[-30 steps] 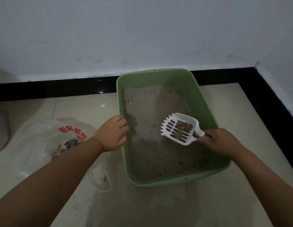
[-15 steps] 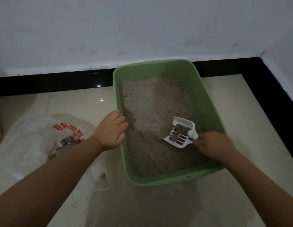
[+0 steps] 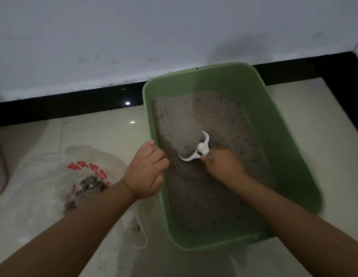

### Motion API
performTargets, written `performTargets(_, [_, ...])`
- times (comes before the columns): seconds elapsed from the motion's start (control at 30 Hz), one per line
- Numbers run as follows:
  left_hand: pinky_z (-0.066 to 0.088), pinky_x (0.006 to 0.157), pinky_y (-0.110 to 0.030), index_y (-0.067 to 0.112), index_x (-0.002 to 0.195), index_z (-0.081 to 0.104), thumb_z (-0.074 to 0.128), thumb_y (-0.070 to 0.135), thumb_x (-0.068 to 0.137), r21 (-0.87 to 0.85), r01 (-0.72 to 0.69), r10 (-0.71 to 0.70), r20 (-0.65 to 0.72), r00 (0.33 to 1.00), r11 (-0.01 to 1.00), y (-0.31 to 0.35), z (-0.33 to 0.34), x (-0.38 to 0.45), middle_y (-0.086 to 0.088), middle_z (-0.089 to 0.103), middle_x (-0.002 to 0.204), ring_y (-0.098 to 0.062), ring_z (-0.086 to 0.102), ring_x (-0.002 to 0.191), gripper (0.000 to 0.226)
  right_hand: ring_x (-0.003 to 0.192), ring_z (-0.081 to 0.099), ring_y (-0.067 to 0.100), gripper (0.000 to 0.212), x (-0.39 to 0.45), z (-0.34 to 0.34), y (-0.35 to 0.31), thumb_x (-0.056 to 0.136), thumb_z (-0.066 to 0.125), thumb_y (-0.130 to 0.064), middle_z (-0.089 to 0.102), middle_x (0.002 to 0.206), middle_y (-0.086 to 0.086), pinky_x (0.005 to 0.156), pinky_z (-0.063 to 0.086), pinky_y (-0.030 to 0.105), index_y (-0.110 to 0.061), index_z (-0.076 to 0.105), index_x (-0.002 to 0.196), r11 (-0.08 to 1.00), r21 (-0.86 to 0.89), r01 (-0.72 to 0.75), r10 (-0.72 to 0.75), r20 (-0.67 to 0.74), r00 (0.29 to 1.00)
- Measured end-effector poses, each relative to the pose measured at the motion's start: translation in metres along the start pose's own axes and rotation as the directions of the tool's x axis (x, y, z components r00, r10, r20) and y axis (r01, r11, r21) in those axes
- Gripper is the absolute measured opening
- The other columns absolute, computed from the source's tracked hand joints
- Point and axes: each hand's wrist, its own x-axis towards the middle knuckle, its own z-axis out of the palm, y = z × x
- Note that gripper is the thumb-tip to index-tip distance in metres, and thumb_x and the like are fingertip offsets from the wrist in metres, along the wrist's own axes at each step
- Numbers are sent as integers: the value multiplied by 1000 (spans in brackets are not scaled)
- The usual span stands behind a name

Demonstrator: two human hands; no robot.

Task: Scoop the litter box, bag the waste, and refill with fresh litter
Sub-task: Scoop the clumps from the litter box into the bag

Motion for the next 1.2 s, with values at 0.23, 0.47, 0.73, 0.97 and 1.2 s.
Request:
performTargets(0.23, [30,96,-40,14,76,33,33,17,71,-8,11,-11,-12,1000,1000,-2,4,-3,-13,52,65,-24,36,75,5,73,45,20,27,20,14,-20,99,37,-30,47,80,7,65,32,28,-11,53,89,994,111,-9,19,-95,995])
performTargets(0.47, [29,98,-39,15,76,34,33,18,72,-6,15,-15,-17,1000,1000,-3,5,-4,-13,51,64,-23,36,76,6,95,60,31,37,39,11,-31,99,37,-29,63,105,19,64,30,26,2,56,105,985,171,-2,35,-190,981])
performTargets(0.73, [31,97,-41,14,77,34,33,18,72,1,7,-7,-19,1000,1000,-2,3,-4,-13,51,64,-24,36,75,6,87,61,33,37,48,21,-35,97,42,-29,65,97,22,65,39,33,4,58,99,957,292,0,76,-249,966])
performTargets(0.97, [31,98,-42,15,77,34,34,18,71,29,19,-18,-12,1000,999,-1,2,-5,-13,52,65,-24,37,77,7,85,59,32,39,47,23,-37,97,43,-29,64,95,24,62,27,25,7,58,97,934,356,17,91,-283,955])
performTargets(1.2, [30,97,-41,15,78,34,35,19,70,46,19,-19,-1,1000,999,-1,1,-4,-12,53,66,-23,37,77,9,87,61,33,39,48,20,-42,98,41,-30,64,97,23,62,28,25,5,57,100,943,333,13,87,-284,955])
